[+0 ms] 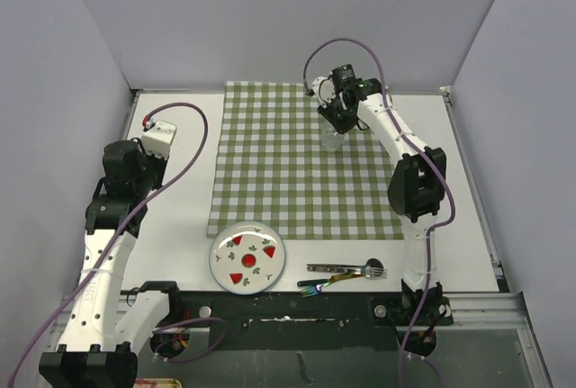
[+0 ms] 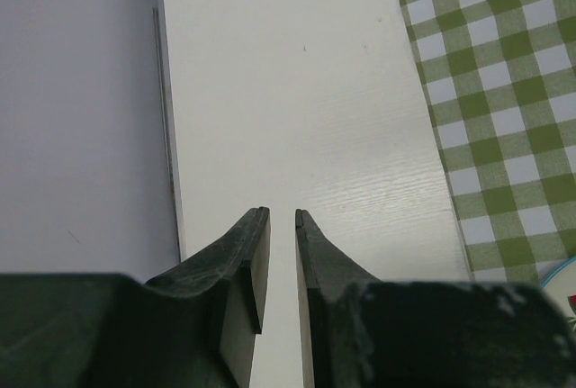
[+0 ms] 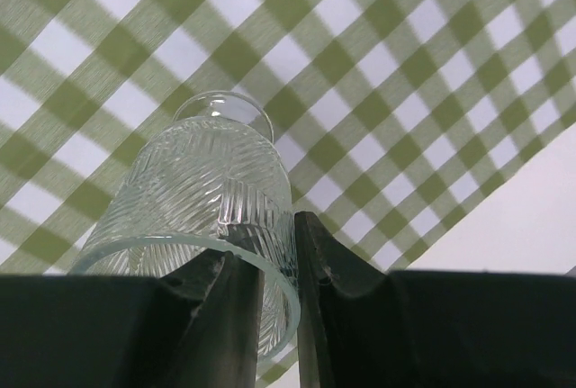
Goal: Set the dinner table for one person
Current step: Place the cup on the napkin.
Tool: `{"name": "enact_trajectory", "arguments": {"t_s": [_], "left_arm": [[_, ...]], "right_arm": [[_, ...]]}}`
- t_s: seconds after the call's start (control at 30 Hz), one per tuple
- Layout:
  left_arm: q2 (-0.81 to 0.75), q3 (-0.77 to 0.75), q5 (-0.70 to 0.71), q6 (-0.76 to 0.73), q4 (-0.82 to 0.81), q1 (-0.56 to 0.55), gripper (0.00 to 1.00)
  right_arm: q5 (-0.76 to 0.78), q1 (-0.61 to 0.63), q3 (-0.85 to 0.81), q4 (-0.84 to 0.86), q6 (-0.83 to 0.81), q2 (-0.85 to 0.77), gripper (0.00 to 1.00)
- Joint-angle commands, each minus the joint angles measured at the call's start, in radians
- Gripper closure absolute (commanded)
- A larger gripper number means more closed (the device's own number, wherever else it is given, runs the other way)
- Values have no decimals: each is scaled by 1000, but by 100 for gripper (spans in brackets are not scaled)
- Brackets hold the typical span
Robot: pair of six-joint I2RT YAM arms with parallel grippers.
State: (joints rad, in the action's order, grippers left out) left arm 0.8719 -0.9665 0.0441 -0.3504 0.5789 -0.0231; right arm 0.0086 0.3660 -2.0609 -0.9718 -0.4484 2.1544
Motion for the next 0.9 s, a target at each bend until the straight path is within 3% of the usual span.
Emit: {"name": "enact_trajectory", "arguments": {"t_s": [0.0, 0.23, 0.87], "left_arm": [[14, -40, -23, 14, -77, 5, 83], [33, -16, -36, 9, -88, 6, 83], [79, 16, -56, -29, -78, 6, 83]], "right_arm": [[3, -56, -209, 23, 25, 21, 100], [21, -131, -372, 21, 11, 139, 100], [51, -218, -432, 106, -3, 253, 100]]}}
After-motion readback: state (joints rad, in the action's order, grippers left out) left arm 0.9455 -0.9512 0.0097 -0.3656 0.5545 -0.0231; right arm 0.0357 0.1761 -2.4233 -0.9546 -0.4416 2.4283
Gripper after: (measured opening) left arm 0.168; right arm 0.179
